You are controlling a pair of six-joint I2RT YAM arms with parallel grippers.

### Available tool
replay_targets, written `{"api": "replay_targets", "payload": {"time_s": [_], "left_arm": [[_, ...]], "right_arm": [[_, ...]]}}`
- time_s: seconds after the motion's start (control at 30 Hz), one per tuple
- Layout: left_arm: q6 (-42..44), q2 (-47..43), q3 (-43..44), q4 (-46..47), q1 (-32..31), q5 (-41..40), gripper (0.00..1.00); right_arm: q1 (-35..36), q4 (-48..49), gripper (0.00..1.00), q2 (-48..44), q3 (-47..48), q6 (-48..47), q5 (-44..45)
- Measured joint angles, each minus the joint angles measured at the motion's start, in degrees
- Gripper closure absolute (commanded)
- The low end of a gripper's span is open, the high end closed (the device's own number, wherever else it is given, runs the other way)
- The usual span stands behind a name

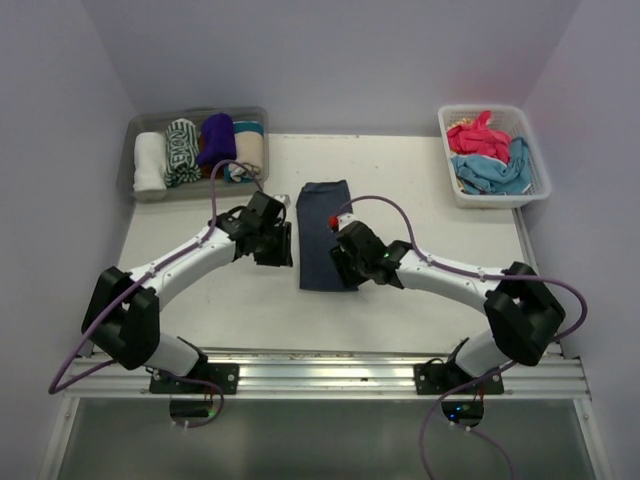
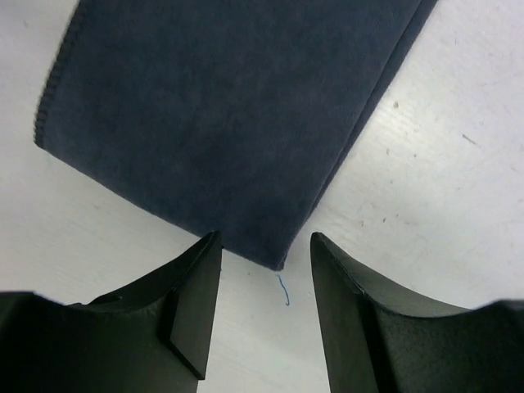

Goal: Roll the towels
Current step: Fold the towel

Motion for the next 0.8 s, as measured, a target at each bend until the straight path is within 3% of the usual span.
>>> {"api": "replay_targets", "payload": {"time_s": [0.17, 0.3, 0.53, 0.8], "left_arm": [[-1.5, 0.4, -1.4, 2.4, -0.3, 3.3, 0.5], [-3.7, 1.7, -5.3, 6.4, -1.5, 6.3, 0.49], [-5.9, 3.1, -11.4, 13.0, -2.5, 8.9, 0.52], [-5.9, 6.8, -11.7, 18.4, -2.9, 10.4, 0.63]], "right_arm": [[-0.2, -1.4, 0.5, 0.0, -0.5, 1.4, 1.3], [-0.9, -0.9, 0.52, 0.0, -1.6, 3.8, 0.2], [-4.2, 2.1, 0.55, -0.3, -7.9, 8.6, -5.0], [-5.0, 6.3, 0.63, -0.4, -11.0, 12.4, -8.3]]}}
